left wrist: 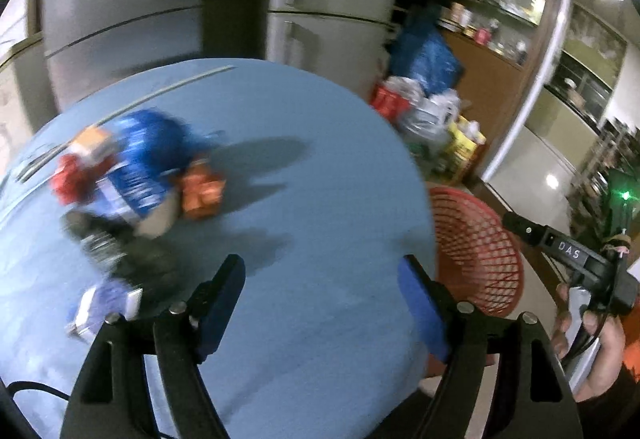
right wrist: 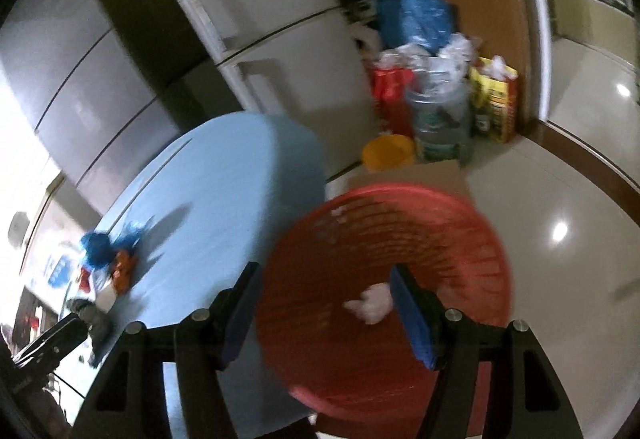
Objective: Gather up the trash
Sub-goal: 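Move the left tool to the blue printed packet and grasp it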
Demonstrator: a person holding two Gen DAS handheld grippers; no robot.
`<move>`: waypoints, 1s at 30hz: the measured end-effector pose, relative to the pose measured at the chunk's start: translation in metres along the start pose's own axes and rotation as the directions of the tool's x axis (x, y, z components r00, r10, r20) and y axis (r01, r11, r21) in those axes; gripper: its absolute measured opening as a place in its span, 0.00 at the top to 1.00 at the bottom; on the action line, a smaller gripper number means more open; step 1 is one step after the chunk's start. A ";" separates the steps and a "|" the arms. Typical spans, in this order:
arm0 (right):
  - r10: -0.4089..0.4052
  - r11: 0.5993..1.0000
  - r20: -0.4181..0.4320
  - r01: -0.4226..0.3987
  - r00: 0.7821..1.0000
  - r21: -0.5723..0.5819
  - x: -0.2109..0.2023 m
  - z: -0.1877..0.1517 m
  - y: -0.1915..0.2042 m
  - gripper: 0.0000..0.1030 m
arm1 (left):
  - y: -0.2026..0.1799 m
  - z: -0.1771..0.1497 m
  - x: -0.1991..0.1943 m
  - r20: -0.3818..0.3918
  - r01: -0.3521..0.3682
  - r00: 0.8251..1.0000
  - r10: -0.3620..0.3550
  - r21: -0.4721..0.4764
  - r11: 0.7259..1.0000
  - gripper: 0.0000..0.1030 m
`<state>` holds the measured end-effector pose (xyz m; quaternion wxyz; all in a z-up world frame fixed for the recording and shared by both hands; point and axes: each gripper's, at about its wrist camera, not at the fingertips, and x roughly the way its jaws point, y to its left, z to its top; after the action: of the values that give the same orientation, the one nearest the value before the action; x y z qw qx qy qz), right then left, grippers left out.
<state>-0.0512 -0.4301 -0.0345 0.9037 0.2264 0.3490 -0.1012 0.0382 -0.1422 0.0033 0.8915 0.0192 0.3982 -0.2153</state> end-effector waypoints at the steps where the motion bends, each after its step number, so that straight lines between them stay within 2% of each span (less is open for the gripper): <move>1: 0.008 1.000 -0.005 -0.008 1.000 -0.014 0.002 -0.002 0.008 0.33 | 0.010 -0.003 -0.005 0.008 -0.015 1.000 0.015 -0.011 1.000 0.22; 4: 0.042 0.997 -0.029 -0.044 0.999 -0.070 0.009 -0.010 0.041 0.33 | 0.040 -0.015 -0.019 0.033 -0.080 0.996 0.080 -0.024 0.997 0.16; 7: 0.068 0.991 -0.048 -0.073 0.997 -0.116 0.014 -0.017 0.069 0.33 | 0.073 -0.029 -0.024 0.047 -0.176 0.983 0.175 0.001 0.984 0.14; 11: 0.091 0.981 -0.068 -0.101 0.994 -0.165 0.017 -0.030 0.100 0.33 | 0.110 -0.043 -0.013 -0.024 -0.215 0.976 0.216 0.039 0.976 0.14; 18: 0.090 0.968 -0.095 -0.109 0.991 -0.226 0.016 -0.043 0.127 0.33 | 0.130 -0.040 0.009 -0.053 -0.173 0.983 0.176 0.054 0.983 0.13; 25: 0.069 0.966 -0.096 -0.091 0.993 -0.242 0.015 -0.041 0.134 0.33 | 0.143 -0.030 0.041 -0.109 -0.199 0.973 0.204 0.057 0.978 0.14; 27: 0.066 0.965 -0.100 -0.089 0.993 -0.247 0.017 -0.042 0.136 0.33 | 0.152 -0.029 0.039 -0.097 -0.174 0.980 0.174 0.008 0.985 0.19; 29: 0.068 0.963 -0.109 -0.093 0.992 -0.254 0.019 -0.042 0.140 0.33 | 0.156 -0.027 0.031 -0.065 -0.153 0.986 0.152 -0.012 0.988 0.34; 30: 0.070 0.961 -0.113 -0.098 0.991 -0.259 0.020 -0.042 0.142 0.33 | 0.156 -0.026 0.025 -0.050 -0.157 0.987 0.156 -0.009 0.988 0.37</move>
<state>-0.0128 -0.2857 -0.0276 0.9103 0.1235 0.3952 -0.0036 0.0973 -0.0051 -0.0539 0.8958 0.0497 0.4184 -0.1416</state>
